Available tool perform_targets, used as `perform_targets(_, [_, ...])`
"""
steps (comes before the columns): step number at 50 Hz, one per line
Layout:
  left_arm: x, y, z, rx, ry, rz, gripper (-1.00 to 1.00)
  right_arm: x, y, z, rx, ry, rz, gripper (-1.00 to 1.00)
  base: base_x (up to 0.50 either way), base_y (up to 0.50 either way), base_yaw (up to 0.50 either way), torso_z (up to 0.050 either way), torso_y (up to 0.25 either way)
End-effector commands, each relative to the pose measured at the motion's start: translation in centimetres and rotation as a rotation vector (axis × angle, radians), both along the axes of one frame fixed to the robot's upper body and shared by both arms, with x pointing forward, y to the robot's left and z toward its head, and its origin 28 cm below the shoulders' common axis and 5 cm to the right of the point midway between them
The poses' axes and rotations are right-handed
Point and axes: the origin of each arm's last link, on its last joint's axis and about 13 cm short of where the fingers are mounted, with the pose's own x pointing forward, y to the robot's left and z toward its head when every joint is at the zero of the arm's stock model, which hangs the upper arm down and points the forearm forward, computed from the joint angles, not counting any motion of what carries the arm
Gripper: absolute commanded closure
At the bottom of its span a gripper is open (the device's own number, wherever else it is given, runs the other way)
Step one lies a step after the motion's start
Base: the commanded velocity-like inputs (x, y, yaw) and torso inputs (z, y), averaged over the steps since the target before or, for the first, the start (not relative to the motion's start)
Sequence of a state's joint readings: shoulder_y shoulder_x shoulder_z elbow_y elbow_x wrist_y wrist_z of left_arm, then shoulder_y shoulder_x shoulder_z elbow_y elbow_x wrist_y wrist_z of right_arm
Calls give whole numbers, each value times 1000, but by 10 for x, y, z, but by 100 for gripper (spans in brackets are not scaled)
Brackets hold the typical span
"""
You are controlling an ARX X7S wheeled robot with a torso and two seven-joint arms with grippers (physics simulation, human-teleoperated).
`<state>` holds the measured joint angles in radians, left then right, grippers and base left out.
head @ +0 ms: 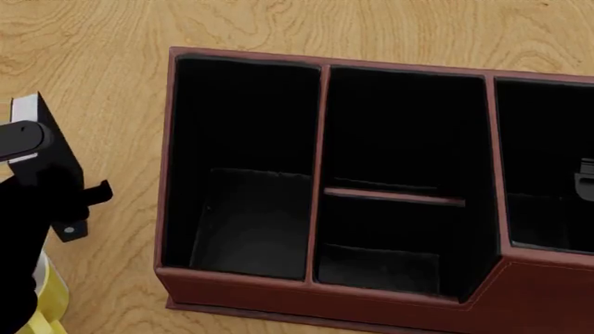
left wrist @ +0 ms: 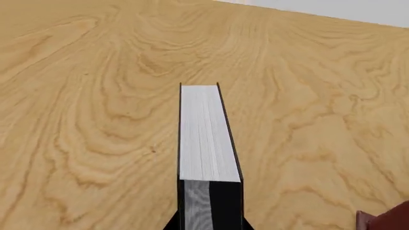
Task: Pick up the book and place it in the back compartment of the caddy.
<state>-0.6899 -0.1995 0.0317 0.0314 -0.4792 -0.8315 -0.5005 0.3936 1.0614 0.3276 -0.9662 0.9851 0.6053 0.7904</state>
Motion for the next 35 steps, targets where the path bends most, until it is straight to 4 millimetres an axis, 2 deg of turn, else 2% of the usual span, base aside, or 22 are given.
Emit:
perform_targets(1, [0, -4, 11, -50, -67, -24, 100, -1, 0, 0, -3, 1, -3, -100, 0, 0, 0, 0, 0])
perform_targets(18, [1, -3, 22, -40, -118, -40, 100, -1, 0, 1, -7, 2, -4, -100, 0, 0, 0, 0, 0])
perform_targets(35, [-12, 8, 54, 37, -260, -101, 100, -1, 1, 0, -7, 2, 2, -100, 0, 0, 0, 0, 2])
